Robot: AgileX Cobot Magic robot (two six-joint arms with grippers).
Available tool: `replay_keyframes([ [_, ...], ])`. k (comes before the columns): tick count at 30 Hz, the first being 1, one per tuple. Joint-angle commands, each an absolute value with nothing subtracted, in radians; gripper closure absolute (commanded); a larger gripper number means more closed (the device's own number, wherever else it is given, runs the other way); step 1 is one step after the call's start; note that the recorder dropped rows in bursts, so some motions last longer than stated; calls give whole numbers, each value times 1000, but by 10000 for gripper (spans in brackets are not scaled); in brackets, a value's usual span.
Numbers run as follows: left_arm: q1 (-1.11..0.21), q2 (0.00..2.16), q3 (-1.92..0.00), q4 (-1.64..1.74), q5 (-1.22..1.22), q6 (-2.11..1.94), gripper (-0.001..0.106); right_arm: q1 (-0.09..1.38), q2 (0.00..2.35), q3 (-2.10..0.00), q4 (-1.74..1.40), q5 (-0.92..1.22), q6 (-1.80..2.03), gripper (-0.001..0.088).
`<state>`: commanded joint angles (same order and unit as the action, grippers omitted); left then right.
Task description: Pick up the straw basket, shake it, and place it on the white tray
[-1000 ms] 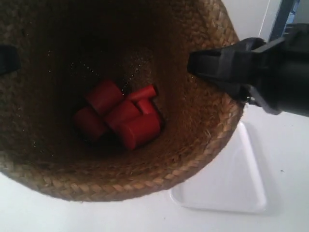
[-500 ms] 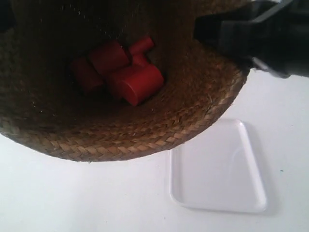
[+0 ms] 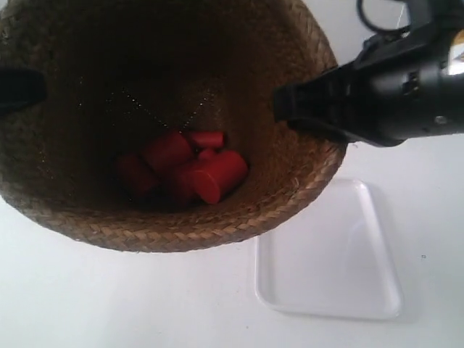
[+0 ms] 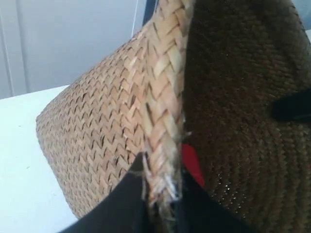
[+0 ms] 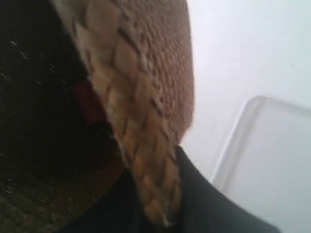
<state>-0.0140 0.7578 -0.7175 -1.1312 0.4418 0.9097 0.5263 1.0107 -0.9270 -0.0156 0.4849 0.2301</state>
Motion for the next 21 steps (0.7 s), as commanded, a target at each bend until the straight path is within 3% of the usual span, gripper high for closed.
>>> replay_keyframes([
  [3, -14, 830, -726, -1140, 388, 983, 1053, 526, 1086, -880, -96, 363, 228, 868],
  [7, -14, 774, -846, -984, 567, 763, 1053, 552, 1023, -950, -76, 576, 230, 868],
  [9, -14, 712, -891, -875, 564, 644, 1053, 574, 928, -954, -78, 585, 274, 868],
  [13, -14, 706, -848, -873, 489, 635, 1053, 591, 857, -897, -94, 469, 320, 868],
  [17, -14, 841, -771, -891, 461, 717, 1053, 567, 983, -817, -291, 349, 356, 868],
  [21, -14, 778, -871, -881, 672, 691, 1053, 593, 944, -902, -180, 576, 412, 868],
])
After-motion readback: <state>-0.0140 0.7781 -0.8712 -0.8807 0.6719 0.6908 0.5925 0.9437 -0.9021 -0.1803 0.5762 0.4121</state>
